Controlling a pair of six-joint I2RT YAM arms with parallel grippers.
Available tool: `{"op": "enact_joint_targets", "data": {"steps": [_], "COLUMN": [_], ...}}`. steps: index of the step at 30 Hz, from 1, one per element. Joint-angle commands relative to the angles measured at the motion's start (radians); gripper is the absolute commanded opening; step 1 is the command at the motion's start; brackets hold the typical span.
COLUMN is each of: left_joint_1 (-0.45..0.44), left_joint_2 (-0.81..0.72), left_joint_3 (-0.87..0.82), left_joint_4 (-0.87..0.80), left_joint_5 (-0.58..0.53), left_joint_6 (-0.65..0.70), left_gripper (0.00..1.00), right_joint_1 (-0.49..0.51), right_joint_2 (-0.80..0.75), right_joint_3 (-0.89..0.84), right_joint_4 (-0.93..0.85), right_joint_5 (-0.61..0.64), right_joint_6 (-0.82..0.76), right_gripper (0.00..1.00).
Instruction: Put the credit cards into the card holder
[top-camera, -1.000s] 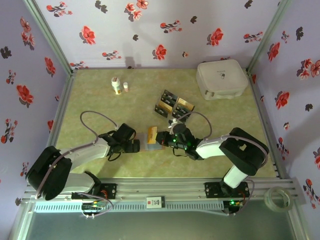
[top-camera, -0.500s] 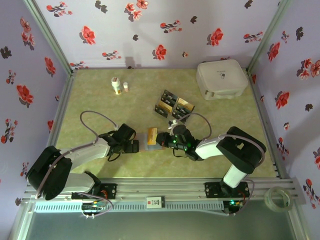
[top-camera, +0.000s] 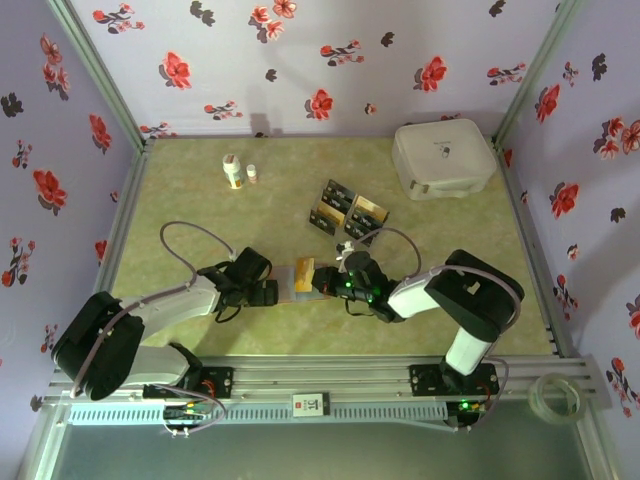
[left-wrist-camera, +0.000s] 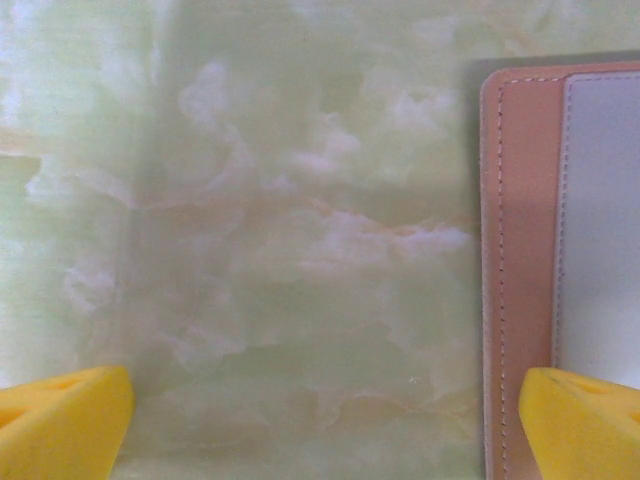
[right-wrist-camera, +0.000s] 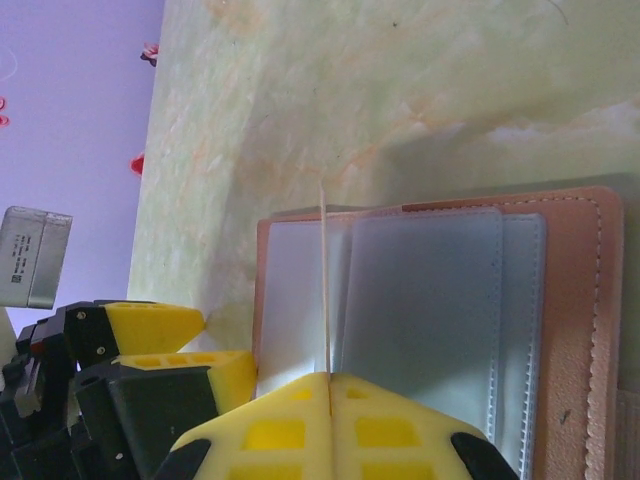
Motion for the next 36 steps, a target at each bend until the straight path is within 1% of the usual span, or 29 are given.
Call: {"op": "enact_joint_targets", "data": {"steps": [1, 13, 36], "left_joint_1": [0.005, 0.004, 0.003], "left_joint_2": [0.016, 0.02, 0.019], "left_joint_3": [0.008, 0.01, 0.009], "left_joint_4": [-0.034, -0.032, -0.03], "left_joint_5": [-0.037, -0.037, -0.037], "left_joint_6": [-0.002, -0.003, -0.003], "left_gripper": [1.0, 1.0, 1.0], "right_joint_1": [0.007, 0.008, 0.008], "right_joint_2": [0.024, 0.092, 0.116], "right_joint_3": [-0.013, -0.009, -0.055], "right_joint_4": [0.052, 0.157, 0.203], "right_joint_5": [-0.016, -0.072, -0.065], "right_joint_6": [0.022, 0.057, 0.081], "right_gripper": [0.0, 0.0, 0.0]}}
